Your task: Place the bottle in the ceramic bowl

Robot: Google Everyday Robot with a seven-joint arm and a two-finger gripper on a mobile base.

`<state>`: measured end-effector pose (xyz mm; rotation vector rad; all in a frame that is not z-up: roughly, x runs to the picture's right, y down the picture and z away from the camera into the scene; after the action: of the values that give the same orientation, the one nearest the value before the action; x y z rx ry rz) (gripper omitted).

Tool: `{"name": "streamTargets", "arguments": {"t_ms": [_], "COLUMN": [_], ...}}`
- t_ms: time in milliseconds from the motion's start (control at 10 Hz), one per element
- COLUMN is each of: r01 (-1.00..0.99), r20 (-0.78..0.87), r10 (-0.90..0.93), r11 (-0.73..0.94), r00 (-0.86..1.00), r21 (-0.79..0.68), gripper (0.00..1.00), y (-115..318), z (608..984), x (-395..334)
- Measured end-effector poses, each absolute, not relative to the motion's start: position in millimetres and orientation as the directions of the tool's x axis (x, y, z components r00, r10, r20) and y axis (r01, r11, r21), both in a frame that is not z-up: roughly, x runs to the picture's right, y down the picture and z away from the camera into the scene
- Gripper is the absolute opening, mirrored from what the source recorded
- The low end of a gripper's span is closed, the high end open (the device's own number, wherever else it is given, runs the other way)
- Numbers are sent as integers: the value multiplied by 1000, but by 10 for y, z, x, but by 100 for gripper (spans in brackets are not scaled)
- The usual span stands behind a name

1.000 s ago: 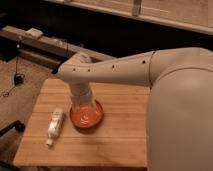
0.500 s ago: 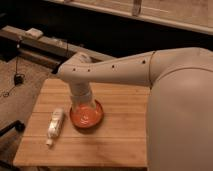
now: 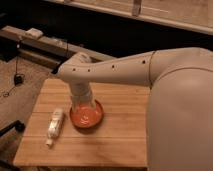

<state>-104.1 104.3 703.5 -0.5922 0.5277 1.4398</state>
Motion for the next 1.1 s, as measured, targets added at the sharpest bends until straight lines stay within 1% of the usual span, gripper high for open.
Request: {"name": "streamTargets", "arguments": {"t_ms": [600, 1100], "r01": [-996, -986], "r20": [-659, -663], "r10": [747, 732], "r11": [53, 96], "r00": [84, 160], "r21": [-67, -133], "gripper": [65, 65], "y": [1077, 1229], "z": [7029, 7042], "x": [-1122, -1979]}}
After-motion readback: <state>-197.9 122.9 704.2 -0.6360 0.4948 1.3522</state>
